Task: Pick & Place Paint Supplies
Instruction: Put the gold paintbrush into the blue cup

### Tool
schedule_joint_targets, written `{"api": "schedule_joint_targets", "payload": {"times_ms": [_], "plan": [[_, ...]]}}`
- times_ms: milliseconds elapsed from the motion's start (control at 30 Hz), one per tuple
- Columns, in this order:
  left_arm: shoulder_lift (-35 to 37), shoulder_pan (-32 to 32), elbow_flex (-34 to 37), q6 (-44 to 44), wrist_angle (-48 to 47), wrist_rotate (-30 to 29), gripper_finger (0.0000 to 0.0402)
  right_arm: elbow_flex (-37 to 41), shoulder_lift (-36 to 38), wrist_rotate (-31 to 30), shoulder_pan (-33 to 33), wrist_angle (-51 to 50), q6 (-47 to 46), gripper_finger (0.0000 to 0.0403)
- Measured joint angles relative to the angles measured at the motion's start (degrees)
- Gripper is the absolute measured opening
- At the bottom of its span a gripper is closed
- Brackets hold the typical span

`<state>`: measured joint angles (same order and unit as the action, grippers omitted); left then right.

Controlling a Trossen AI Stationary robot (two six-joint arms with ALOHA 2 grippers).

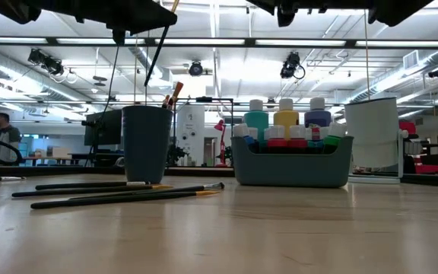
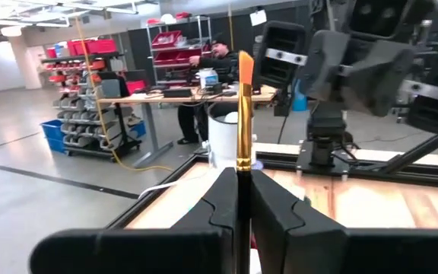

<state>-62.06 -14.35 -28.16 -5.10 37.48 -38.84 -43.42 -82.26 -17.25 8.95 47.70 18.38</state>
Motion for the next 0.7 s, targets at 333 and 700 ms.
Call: {"api": "schedule_joint_targets", "payload": {"times_ms": [333,700], "plan": [[0.0,1.0,0.1,-0.3,-0.2,-4.2,0.0021,0.0,0.0,0.3,0.0,-0.4,-3.0,0.0135],[0.0,1.0,8.6,-2.9,12.0,-5.9,0.0021,0.0,0.0,0.3,0.0,-0.2,-5.9,0.0164]]}}
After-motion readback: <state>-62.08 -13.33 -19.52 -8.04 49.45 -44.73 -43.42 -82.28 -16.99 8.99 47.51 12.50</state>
